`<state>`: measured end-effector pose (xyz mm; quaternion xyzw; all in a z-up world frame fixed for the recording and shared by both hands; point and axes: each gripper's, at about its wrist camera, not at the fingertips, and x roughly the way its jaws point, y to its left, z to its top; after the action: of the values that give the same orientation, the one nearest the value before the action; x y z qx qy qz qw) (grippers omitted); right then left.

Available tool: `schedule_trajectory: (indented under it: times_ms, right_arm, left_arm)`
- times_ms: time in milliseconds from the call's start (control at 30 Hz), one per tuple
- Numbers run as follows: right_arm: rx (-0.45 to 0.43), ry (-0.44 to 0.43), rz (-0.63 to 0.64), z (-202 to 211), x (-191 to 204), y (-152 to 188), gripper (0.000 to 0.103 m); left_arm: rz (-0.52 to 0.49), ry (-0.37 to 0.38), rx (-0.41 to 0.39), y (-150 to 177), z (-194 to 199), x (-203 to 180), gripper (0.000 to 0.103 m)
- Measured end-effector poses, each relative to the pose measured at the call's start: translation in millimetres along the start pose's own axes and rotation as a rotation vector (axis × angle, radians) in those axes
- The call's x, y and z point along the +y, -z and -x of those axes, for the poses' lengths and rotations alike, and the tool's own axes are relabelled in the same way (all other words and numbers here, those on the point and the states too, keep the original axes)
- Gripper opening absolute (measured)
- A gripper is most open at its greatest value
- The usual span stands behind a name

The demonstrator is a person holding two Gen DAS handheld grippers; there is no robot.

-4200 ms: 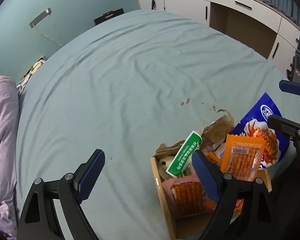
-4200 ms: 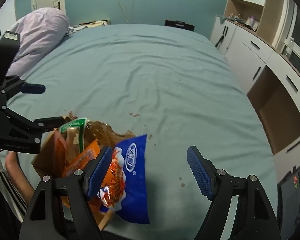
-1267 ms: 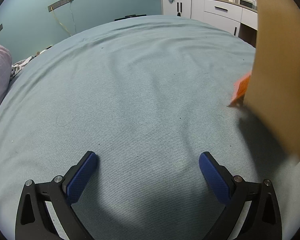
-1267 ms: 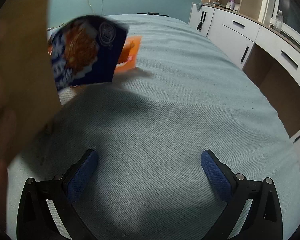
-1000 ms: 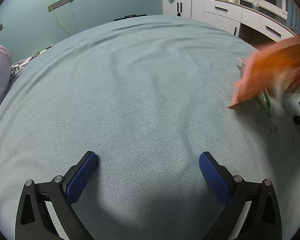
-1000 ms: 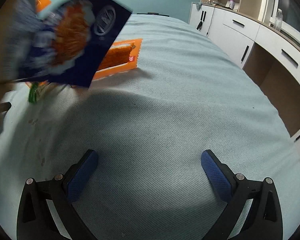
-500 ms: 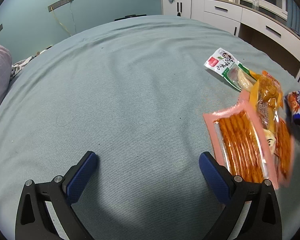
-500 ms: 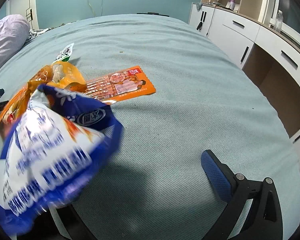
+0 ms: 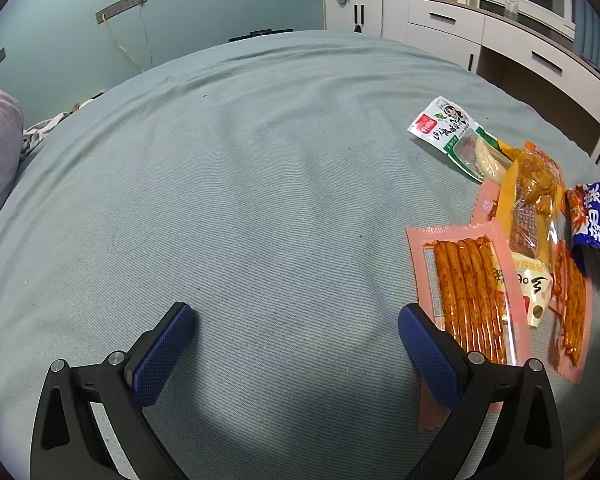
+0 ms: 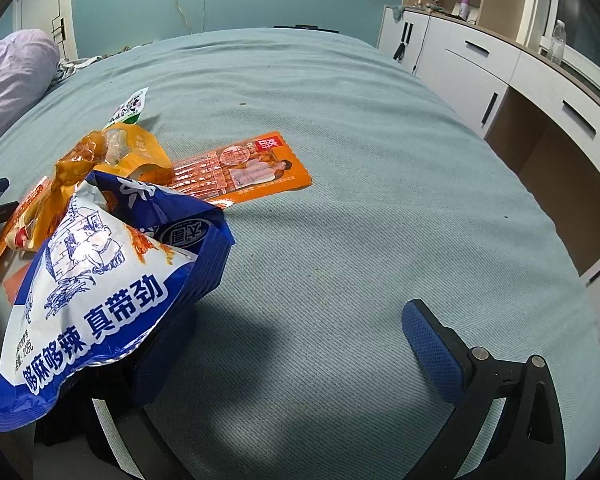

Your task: Organize snacks

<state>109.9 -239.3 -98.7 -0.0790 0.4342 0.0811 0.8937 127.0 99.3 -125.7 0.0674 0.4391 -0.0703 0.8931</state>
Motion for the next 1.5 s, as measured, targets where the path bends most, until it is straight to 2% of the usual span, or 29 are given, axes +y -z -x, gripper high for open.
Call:
schedule_trajectory:
  times_ms: [1500]
  right_arm:
    - [0.015, 0.001, 0.009, -5.1, -1.3, -4.1, 0.103]
  left_arm:
    - [-0.001, -0.015, 0.002, -1.0, 0.2, -1.1, 0.103]
